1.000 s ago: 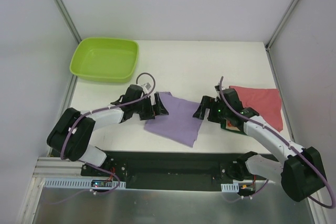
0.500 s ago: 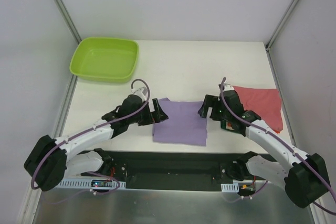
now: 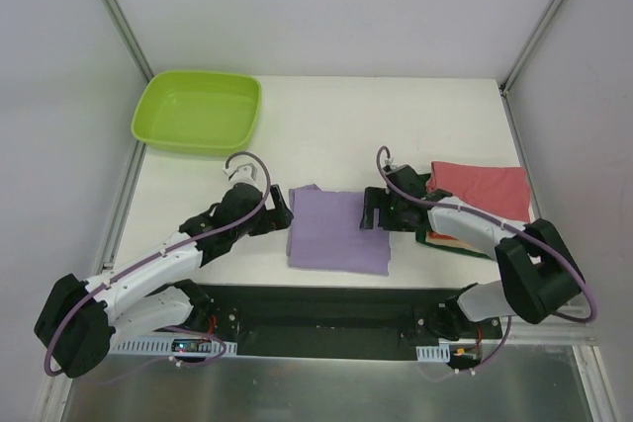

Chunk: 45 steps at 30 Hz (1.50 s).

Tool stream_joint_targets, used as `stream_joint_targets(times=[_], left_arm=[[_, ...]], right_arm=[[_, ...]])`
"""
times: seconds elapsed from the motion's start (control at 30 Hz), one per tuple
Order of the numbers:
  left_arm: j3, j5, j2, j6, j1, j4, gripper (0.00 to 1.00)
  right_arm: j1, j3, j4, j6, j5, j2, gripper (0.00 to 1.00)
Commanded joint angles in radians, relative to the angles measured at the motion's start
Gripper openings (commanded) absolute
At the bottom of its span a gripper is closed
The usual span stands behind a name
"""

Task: Fold and stack the t-shirts
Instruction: Put the neatly folded tshirt into the corner of the board with the right arm

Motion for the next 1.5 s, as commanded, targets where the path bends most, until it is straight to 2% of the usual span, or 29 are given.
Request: stream_joint_targets(times=[0.0, 0.1, 0.27, 0.4, 0.5, 0.57, 0.67, 0.73, 1.07, 1.27, 1.47], left_arm=[[0.02, -0.07, -0.004, 0.019, 0.01, -0.036, 0.99], [0.023, -0.062, 0.01, 0.002, 0.011, -0.037, 0.99], [0.036, -0.05, 0.048, -0.008, 0.014, -0.037, 0.99], [0.039, -0.046, 0.062, -0.009, 0.016, -0.036, 0.99], [0.04, -0.046, 0.063, -0.011, 0.014, -0.037, 0.99], [0.04, -0.047, 0.059, -0.011, 0.014, -0.037, 0.99], [0.037, -0.053, 0.053, -0.006, 0.016, -0.037, 0.99], [0.032, -0.061, 0.043, -0.005, 0.016, -0.037, 0.99], [0.026, -0.084, 0.025, 0.006, 0.023, -0.037, 0.99], [0.019, -0.092, 0.014, 0.012, 0.031, -0.038, 0.99], [0.009, -0.101, 0.002, 0.014, 0.037, -0.041, 0.99]], right_arm=[[0.07, 0.05, -0.041, 0.039, 0.014, 0.082, 0.86], [0.127, 0.084, -0.098, 0.074, 0.1, 0.136, 0.82], [0.204, 0.155, -0.167, 0.107, 0.203, 0.211, 0.69], [0.227, 0.208, -0.218, 0.099, 0.252, 0.242, 0.49], [0.256, 0.236, -0.228, 0.053, 0.295, 0.236, 0.24], [0.273, 0.256, -0.241, 0.003, 0.328, 0.228, 0.12], [0.288, 0.278, -0.274, -0.086, 0.413, 0.207, 0.04], [0.291, 0.287, -0.305, -0.142, 0.486, 0.186, 0.01], [0.29, 0.394, -0.507, -0.381, 0.905, 0.104, 0.01], [0.279, 0.488, -0.605, -0.446, 1.104, 0.121, 0.01], [0.227, 0.578, -0.759, -0.403, 1.168, 0.116, 0.01]])
